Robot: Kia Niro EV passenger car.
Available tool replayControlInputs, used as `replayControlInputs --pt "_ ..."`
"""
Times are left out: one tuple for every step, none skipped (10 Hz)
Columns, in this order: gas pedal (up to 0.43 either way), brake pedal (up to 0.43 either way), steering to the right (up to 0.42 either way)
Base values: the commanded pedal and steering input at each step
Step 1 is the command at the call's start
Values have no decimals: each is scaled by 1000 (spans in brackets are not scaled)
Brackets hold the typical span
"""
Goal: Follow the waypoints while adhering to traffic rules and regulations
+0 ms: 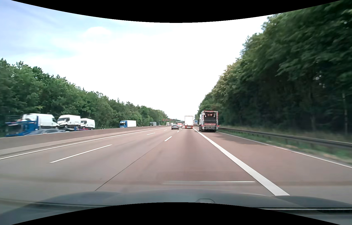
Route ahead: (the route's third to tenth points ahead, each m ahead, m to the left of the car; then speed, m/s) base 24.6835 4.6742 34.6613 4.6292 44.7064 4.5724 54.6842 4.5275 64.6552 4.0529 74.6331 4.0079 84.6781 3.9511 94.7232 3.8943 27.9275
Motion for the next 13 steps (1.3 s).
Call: replayControlInputs --pt "0 0 -4" --pt "0 0 -4" --pt "0 0 -4" --pt "0 0 -4" --pt "0 0 -4" --pt "0 0 -4" --pt "0 0 -4" --pt "0 0 -4" --pt "0 0 -4" --pt "0 0 -4" --pt "0 0 -6" --pt "0 0 -6" --pt "0 0 -6"
